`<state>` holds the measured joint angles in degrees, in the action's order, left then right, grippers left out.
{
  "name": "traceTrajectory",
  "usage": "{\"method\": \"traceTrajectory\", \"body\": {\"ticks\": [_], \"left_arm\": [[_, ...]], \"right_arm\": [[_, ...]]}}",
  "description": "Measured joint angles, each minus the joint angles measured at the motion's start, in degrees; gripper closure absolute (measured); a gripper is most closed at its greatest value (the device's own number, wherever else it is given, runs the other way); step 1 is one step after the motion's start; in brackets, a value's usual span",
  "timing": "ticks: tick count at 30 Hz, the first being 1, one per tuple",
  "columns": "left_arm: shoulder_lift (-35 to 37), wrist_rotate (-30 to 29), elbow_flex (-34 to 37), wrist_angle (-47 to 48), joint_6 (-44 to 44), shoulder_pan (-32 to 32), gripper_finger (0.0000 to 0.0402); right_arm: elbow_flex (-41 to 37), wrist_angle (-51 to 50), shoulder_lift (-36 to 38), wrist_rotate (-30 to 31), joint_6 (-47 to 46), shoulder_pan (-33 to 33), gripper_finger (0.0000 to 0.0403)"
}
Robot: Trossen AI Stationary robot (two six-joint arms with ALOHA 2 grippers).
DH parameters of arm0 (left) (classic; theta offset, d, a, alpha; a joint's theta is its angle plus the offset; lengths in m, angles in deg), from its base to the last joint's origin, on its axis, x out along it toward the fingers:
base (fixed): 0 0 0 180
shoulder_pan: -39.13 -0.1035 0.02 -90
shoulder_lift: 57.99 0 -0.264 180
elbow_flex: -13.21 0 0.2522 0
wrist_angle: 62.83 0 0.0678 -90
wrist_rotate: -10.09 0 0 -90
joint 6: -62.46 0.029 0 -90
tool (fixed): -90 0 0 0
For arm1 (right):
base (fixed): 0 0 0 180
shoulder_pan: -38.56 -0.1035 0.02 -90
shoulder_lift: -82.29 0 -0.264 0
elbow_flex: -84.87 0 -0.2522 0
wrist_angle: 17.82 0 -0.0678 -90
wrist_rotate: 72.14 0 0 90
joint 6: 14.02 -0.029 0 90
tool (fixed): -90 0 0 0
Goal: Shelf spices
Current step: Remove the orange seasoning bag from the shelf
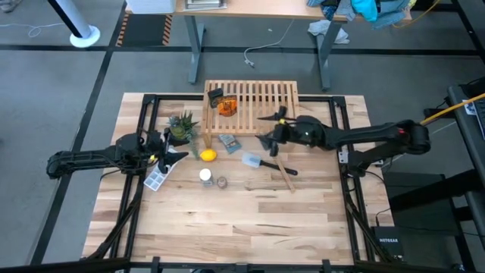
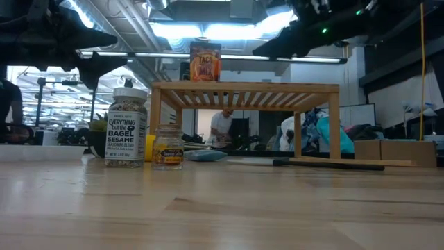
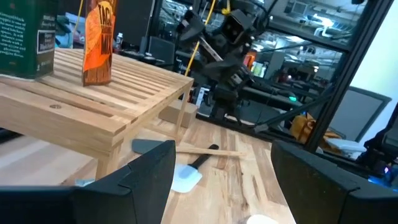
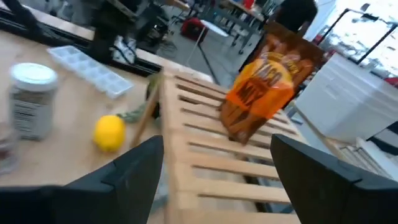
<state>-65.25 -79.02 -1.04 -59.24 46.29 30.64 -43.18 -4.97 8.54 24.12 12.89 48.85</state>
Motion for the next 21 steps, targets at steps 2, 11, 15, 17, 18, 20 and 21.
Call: {"method": "traceTrajectory", "body": {"ticks": [2,11,15,17,18,20,21], "left_arm": [[0.0,0.0,0.0,0.2,-0.2,0.0,0.0144],[0.0,-1.3,0.0,-0.9,0.1,0.0,0.0144],[0.0,-2.5,0.0,-1.4,1.3,0.0,0.0144],[0.0,-2.6,0.0,-1.3,1.3,0.0,0.0144],[0.0,-2.6,0.0,-1.3,1.3,0.0,0.0144],[0.0,-2.6,0.0,-1.3,1.3,0.0,0.0144],[0.0,-2.6,0.0,-1.3,1.5,0.0,0.0144]], "right_arm": [[0.0,3.0,-1.6,-0.4,0.6,1.8,0.01],[0.0,12.4,-7.5,-0.6,4.0,8.0,0.01],[0.2,14.3,-8.5,-0.9,4.9,9.4,0.01],[0.2,13.8,-8.8,-0.9,4.8,9.4,0.01],[0.2,13.8,-9.0,-0.8,4.8,9.3,0.01],[0.2,13.6,-9.0,-1.1,4.9,9.2,0.01],[0.2,13.6,-9.0,-1.9,4.9,9.2,0.01]]}}
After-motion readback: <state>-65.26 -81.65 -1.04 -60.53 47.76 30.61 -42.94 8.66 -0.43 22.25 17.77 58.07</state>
